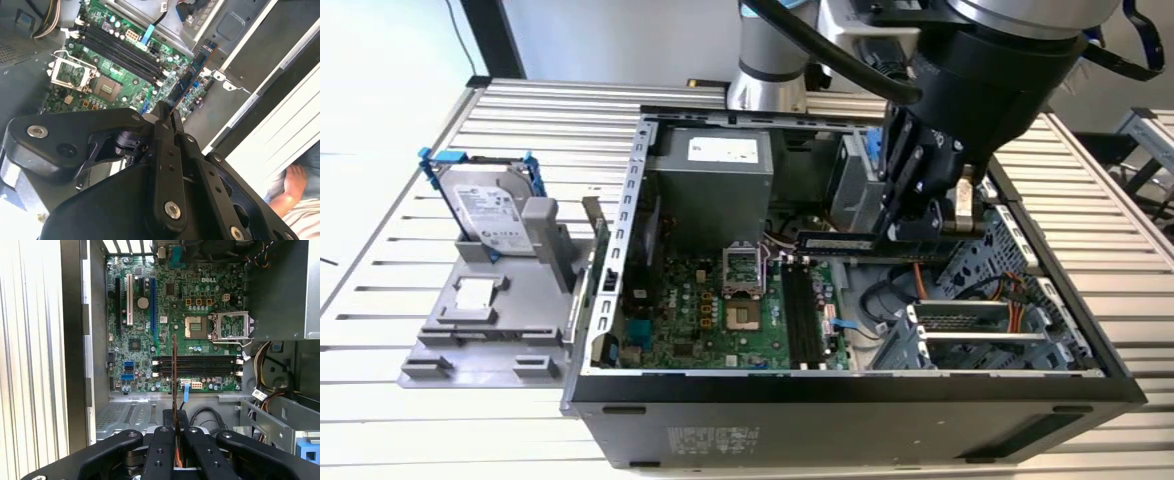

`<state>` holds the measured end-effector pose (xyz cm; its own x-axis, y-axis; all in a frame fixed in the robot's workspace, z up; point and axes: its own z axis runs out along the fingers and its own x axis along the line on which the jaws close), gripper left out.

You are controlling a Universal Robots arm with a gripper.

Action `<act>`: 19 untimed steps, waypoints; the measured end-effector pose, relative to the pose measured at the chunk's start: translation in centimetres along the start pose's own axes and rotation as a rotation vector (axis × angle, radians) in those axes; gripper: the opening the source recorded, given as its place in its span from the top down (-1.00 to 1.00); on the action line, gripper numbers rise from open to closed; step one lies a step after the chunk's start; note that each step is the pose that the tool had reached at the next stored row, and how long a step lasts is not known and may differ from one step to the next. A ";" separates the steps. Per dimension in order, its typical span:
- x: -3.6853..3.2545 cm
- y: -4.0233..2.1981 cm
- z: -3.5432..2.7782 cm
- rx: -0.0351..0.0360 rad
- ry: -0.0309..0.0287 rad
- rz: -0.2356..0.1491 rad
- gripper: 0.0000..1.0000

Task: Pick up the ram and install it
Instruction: 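Pick up the ram and move it above insertion slot, then insert the ram into the slot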

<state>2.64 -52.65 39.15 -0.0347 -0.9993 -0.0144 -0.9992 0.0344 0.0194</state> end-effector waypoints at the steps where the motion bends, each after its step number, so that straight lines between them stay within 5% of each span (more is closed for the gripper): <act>1: -0.17 0.01 0.00 -0.0001 0.0002 0.000 1.00; 19: -5.74 0.20 0.08 0.0000 0.0001 0.001 1.00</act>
<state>2.64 -46.91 39.15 -0.0355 -0.9993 -0.0143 -0.9992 0.0352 0.0194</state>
